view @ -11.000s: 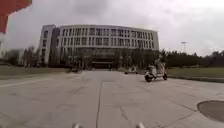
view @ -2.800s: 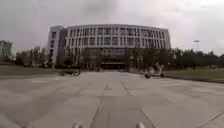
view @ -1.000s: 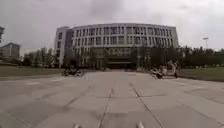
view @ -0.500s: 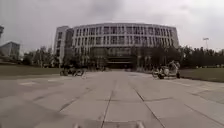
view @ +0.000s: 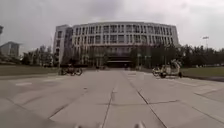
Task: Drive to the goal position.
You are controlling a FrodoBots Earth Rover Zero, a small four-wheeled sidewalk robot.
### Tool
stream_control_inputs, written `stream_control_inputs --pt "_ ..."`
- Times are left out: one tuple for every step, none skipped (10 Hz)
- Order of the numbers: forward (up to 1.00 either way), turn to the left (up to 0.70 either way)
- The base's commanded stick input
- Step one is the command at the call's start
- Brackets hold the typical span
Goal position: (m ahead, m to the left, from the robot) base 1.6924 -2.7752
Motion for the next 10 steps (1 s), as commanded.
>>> stream_control_inputs --pt "0.50 0.00" --pt "0.50 0.00" --pt "0.50 0.00" --pt "0.50 0.00" --pt "0.50 0.00" --pt "0.50 0.00" --pt "0.50 0.00" --pt "0.50 0.00" --pt "0.50 0.00" --pt "0.50 0.00"
